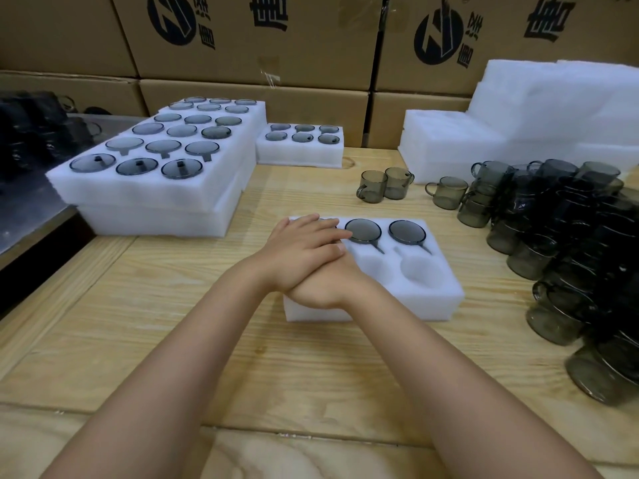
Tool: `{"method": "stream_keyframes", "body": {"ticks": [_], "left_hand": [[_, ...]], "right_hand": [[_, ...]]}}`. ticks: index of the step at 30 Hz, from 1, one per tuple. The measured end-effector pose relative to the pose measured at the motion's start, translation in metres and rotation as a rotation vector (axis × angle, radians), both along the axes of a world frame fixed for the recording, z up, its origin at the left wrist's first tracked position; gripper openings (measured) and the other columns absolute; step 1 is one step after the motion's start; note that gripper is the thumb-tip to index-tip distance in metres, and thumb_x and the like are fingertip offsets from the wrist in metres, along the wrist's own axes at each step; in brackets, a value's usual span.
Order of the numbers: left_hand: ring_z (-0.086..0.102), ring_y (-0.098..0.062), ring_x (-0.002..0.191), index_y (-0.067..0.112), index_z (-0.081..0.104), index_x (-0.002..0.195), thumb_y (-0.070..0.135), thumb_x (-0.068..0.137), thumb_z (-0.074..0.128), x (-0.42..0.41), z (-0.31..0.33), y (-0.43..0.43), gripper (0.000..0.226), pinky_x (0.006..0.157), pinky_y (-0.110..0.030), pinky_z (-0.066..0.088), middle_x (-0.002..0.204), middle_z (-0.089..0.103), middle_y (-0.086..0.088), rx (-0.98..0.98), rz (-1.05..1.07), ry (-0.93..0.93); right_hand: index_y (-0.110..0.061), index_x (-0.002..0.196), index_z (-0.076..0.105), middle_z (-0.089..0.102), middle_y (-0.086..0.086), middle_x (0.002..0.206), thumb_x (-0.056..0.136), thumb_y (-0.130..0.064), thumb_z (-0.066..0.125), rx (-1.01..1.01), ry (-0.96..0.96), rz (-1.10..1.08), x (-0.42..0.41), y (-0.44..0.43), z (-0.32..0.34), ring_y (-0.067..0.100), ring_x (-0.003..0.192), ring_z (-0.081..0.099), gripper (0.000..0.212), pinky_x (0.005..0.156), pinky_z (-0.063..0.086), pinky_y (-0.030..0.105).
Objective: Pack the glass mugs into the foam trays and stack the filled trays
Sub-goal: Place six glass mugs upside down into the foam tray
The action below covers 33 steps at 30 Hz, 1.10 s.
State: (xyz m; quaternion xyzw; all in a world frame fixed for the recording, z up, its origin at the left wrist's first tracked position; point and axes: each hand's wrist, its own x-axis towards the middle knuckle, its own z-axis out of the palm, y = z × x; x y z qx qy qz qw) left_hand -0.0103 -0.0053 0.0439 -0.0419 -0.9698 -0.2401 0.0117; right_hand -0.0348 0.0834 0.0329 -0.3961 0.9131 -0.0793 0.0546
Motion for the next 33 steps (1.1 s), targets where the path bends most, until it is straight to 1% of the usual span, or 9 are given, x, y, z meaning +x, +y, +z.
{"method": "stream_keyframes", "body": {"ticks": [3,5,8,12,15,19,21,24,33], "left_hand": [[0.020,-0.011,0.143,0.024,0.055,0.130,0.026,0.098,0.048,0.006,-0.003,0.006,0.033,0.118,-0.038,0.009,0.149,0.038,0.005,0.357,0.115,0.161],[0.028,-0.011,0.140,0.018,0.057,0.128,0.031,0.092,0.046,0.012,0.000,0.013,0.039,0.115,-0.030,0.018,0.146,0.042,0.001,0.599,0.180,0.300],[0.023,-0.012,0.143,0.022,0.050,0.136,0.038,0.089,0.036,0.015,-0.002,0.019,0.051,0.117,-0.033,0.016,0.152,0.034,0.002,0.461,0.154,0.410],[0.007,-0.011,0.147,0.041,0.031,0.144,0.045,0.089,0.048,0.013,-0.019,0.015,0.057,0.117,-0.047,0.009,0.159,0.015,0.005,0.150,0.089,0.242],[-0.001,-0.002,0.144,0.049,0.027,0.143,0.041,0.100,0.034,0.006,-0.023,0.010,0.044,0.115,-0.051,0.004,0.157,0.014,0.014,-0.045,0.043,0.085],[-0.013,-0.004,0.144,0.054,0.010,0.145,0.044,0.100,0.016,0.005,-0.023,0.014,0.046,0.116,-0.051,-0.003,0.158,-0.003,0.020,-0.204,0.052,0.011],[-0.016,-0.006,0.144,0.054,0.001,0.145,0.045,0.099,0.014,0.006,-0.024,0.016,0.049,0.116,-0.052,-0.006,0.158,-0.008,0.021,-0.239,0.072,-0.021],[-0.020,-0.006,0.143,0.053,-0.006,0.145,0.045,0.098,0.012,0.006,-0.024,0.017,0.051,0.117,-0.051,-0.007,0.157,-0.012,0.023,-0.242,0.088,-0.014],[-0.019,-0.004,0.143,0.052,-0.003,0.145,0.044,0.098,0.016,0.005,-0.024,0.016,0.052,0.118,-0.048,0.001,0.157,-0.009,0.024,-0.219,0.089,0.013]], "right_hand": [[-0.011,0.148,0.018,0.021,0.011,0.154,0.095,-0.026,0.035,-0.010,0.171,0.099,-0.002,0.004,0.000,0.025,0.140,0.017,0.057,0.113,0.015,0.037],[-0.011,0.137,0.040,0.042,0.014,0.141,0.092,-0.016,0.042,-0.272,-0.105,0.068,-0.003,0.007,0.003,0.025,0.133,0.034,0.045,0.110,0.027,0.042],[-0.010,0.108,0.059,0.064,0.012,0.103,0.088,0.006,0.042,-0.955,-0.731,-0.024,-0.009,0.028,0.015,0.019,0.099,0.059,0.031,0.087,0.048,0.033],[-0.016,0.089,0.067,0.067,0.004,0.095,0.088,0.006,0.043,-1.205,-0.512,-0.290,-0.050,0.062,0.023,0.012,0.086,0.060,0.033,0.077,0.047,0.022],[-0.021,0.082,0.065,0.068,0.006,0.095,0.088,-0.003,0.043,-1.104,-0.290,-0.480,-0.099,0.075,0.030,0.014,0.084,0.059,0.030,0.067,0.044,0.025],[-0.008,0.112,0.061,0.062,0.010,0.111,0.089,-0.010,0.044,-0.478,-0.032,-0.443,-0.162,0.070,0.022,0.028,0.100,0.056,0.028,0.078,0.043,0.029],[-0.001,0.106,0.056,0.059,0.016,0.105,0.086,-0.005,0.043,-0.272,-0.020,-0.350,-0.182,0.064,0.016,0.034,0.099,0.056,0.024,0.077,0.045,0.034],[-0.002,0.095,0.049,0.053,0.013,0.090,0.085,-0.003,0.045,-0.213,-0.031,-0.311,-0.200,0.051,0.012,0.031,0.085,0.053,0.011,0.067,0.039,0.032],[-0.002,0.114,0.040,0.045,0.010,0.079,0.086,0.004,0.045,-0.115,0.061,-0.344,-0.209,0.032,0.013,0.025,0.073,0.047,0.029,0.053,0.036,0.032]]}}
